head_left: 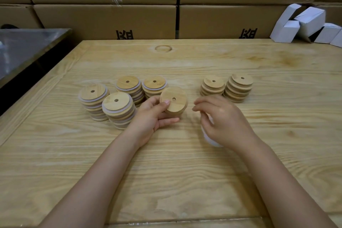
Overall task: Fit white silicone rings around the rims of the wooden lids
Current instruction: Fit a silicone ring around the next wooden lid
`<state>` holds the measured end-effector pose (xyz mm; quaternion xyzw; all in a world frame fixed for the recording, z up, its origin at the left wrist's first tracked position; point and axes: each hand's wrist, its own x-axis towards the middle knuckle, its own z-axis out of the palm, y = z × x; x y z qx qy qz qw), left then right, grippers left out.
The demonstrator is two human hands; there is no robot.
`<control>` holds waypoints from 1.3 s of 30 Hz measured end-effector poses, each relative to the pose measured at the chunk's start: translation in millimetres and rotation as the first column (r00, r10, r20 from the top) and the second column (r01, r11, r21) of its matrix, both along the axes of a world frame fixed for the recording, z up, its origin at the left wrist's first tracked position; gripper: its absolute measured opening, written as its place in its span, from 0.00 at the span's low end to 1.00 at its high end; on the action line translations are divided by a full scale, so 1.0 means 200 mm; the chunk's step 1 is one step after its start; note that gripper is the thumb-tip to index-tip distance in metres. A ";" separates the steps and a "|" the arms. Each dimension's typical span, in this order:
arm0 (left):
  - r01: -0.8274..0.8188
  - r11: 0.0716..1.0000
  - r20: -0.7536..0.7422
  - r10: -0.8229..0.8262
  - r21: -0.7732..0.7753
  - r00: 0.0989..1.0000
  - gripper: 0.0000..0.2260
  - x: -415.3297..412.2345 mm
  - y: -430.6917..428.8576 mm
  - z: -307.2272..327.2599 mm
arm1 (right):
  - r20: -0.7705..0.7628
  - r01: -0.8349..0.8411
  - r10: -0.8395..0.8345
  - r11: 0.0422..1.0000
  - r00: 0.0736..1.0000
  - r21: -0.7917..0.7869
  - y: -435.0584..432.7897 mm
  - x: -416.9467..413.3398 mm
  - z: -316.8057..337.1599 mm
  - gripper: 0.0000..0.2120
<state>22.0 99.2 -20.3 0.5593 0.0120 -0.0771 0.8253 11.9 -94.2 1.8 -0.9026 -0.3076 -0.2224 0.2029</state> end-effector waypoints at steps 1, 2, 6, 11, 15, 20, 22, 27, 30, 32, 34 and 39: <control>-0.002 1.000 0.003 0.002 0.015 1.000 0.06 0.00 0.00 0.00 | -0.064 0.052 -0.055 0.998 0.996 -0.044 -0.02 0.01 0.01 0.10; 0.005 1.000 0.008 -0.005 0.028 1.000 0.06 0.00 0.00 0.00 | -0.130 0.099 -0.113 0.989 0.985 -0.106 -0.05 0.02 0.01 0.12; 0.049 0.997 0.011 -0.050 0.060 0.999 0.06 0.00 0.00 0.00 | -0.314 0.191 -0.278 0.941 0.908 -0.280 -0.12 0.04 0.00 0.17; 0.029 0.996 0.012 -0.030 0.079 0.999 0.09 0.00 -0.01 0.00 | -0.321 0.237 -0.327 0.927 0.889 -0.289 -0.12 0.05 -0.01 0.12; 0.024 0.996 0.019 -0.026 0.085 0.999 0.10 0.00 -0.02 0.00 | -0.269 0.249 -0.341 0.912 0.901 -0.325 -0.12 0.06 -0.03 0.10; 0.026 0.994 0.032 -0.029 0.103 0.999 0.11 0.01 -0.02 0.00 | -0.185 0.289 -0.334 0.929 0.924 -0.232 -0.12 0.04 -0.01 0.06; 0.026 0.994 0.038 -0.030 0.110 0.999 0.11 0.00 -0.02 0.00 | -0.197 0.277 -0.307 0.946 0.931 -0.166 -0.12 0.05 0.00 0.03; 0.028 0.995 0.083 -0.036 0.100 0.996 0.12 -0.01 -0.02 0.01 | -0.325 0.195 -0.171 0.980 0.930 0.043 -0.12 0.06 0.00 0.02; 0.017 0.996 0.107 -0.026 0.083 0.994 0.11 -0.01 -0.02 0.01 | -0.398 0.166 -0.072 0.964 0.915 0.207 -0.10 0.04 0.02 0.04; 0.018 0.996 0.122 -0.029 0.089 0.992 0.11 -0.02 -0.02 0.00 | -0.443 0.153 -0.002 0.940 0.896 0.306 -0.07 0.03 0.03 0.07; 0.016 0.994 0.141 -0.031 0.111 0.990 0.12 -0.03 -0.03 0.00 | -0.473 0.147 0.062 0.908 0.879 0.393 -0.03 0.02 0.02 0.07; -0.006 0.977 0.217 -0.041 0.212 0.975 0.12 -0.05 -0.05 0.00 | -0.487 0.198 0.130 0.802 0.863 0.564 0.07 0.01 -0.02 0.07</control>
